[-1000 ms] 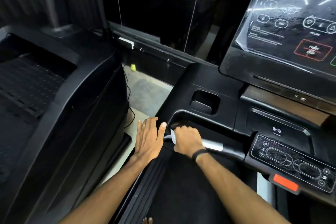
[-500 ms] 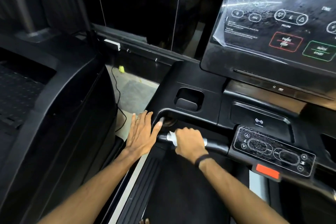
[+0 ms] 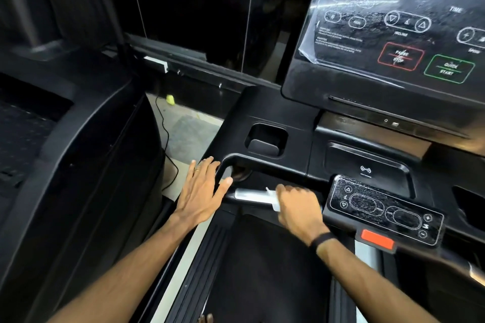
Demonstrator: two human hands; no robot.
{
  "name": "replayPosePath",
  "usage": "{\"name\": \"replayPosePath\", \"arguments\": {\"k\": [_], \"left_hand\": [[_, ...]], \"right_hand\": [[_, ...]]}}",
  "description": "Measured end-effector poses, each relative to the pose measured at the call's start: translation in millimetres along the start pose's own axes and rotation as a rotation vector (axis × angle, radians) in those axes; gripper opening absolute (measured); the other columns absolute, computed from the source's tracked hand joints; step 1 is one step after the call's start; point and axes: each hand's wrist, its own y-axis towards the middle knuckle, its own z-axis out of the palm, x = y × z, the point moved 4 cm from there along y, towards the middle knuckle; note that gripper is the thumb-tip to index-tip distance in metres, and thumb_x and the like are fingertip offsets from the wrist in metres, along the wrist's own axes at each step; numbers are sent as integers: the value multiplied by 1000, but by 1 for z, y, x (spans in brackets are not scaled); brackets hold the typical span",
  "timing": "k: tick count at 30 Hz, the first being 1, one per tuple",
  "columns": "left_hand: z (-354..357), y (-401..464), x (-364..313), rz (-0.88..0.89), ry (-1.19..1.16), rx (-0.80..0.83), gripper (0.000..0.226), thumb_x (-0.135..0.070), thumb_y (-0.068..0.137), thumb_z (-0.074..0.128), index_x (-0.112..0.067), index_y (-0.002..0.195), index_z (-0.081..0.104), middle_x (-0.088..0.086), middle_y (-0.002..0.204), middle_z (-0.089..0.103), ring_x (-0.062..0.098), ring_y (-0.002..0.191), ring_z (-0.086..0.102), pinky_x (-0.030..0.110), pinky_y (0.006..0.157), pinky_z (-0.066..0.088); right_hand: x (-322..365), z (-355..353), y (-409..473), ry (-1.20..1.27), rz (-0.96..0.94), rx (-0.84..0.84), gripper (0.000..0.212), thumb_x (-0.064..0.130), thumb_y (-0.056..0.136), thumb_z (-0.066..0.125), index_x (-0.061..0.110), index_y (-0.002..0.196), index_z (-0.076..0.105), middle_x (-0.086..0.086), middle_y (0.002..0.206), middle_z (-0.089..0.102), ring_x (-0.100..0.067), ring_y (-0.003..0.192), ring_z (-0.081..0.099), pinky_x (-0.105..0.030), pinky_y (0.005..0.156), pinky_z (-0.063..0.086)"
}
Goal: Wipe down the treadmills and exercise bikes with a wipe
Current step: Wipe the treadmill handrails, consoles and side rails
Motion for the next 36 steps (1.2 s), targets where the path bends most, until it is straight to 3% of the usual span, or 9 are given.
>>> {"name": "replayPosePath", "arguments": {"k": [4,8,12,16,19,23,27,30,36], "left_hand": [[3,-2,-3,102,37,13,74,-62,96,25,-7,143,44,13,150,45,22,145,34,42,125,6],[6,-3,-5,177,99,33,77,-65,97,23,-7,143,45,12,149,47,23,144,36,44,125,8],[9,-1,-15,262,164,66,78,-64,97,24,-3,140,49,15,147,49,26,142,40,46,123,12],[12,2,-27,305,137,72,75,-62,98,25,-5,139,50,14,147,50,24,143,39,46,124,11],[15,6,-52,341,61,62,74,-63,98,25,-6,140,49,12,147,49,23,144,36,45,124,9],[23,7,-94,418,-73,21,68,-56,99,32,-5,141,48,14,148,49,21,143,33,34,124,0],[37,7,-131,485,-190,41,74,-61,101,21,-6,144,43,9,149,46,19,144,36,40,125,6],[45,8,-154,516,-235,54,78,-64,99,18,-5,144,42,10,149,46,20,144,36,42,125,6],[59,24,-168,330,-281,56,67,-56,98,22,-8,134,51,8,139,52,24,134,45,47,122,17]], "right_hand": [[-26,-9,19,447,74,573,45,52,65,85,13,83,69,-3,70,73,-13,63,67,-27,66,47],[-19,-4,2,45,39,132,44,45,81,72,15,111,59,-8,102,67,-30,95,65,-37,79,46],[-16,15,-37,23,10,-230,57,8,58,74,12,113,58,-2,90,52,-27,77,49,-39,70,41],[-22,15,-44,17,20,-227,71,7,54,72,11,123,55,0,95,51,-26,84,51,-40,95,42],[-32,12,-51,-38,56,-238,70,7,53,70,10,122,55,-1,97,52,-26,97,54,-48,121,22],[-43,17,-74,-66,64,-250,74,1,72,46,7,146,44,-7,146,50,-28,145,34,-47,124,1],[-45,16,-107,61,13,-254,85,3,69,35,7,153,35,-10,162,28,-25,152,20,-48,124,-1],[-54,7,-131,245,74,-369,81,7,64,45,12,145,44,-12,157,36,-28,147,28,-46,120,10],[-106,-22,-141,665,494,-832,41,19,94,33,10,120,63,-2,122,61,-20,115,53,-47,100,40]]}}
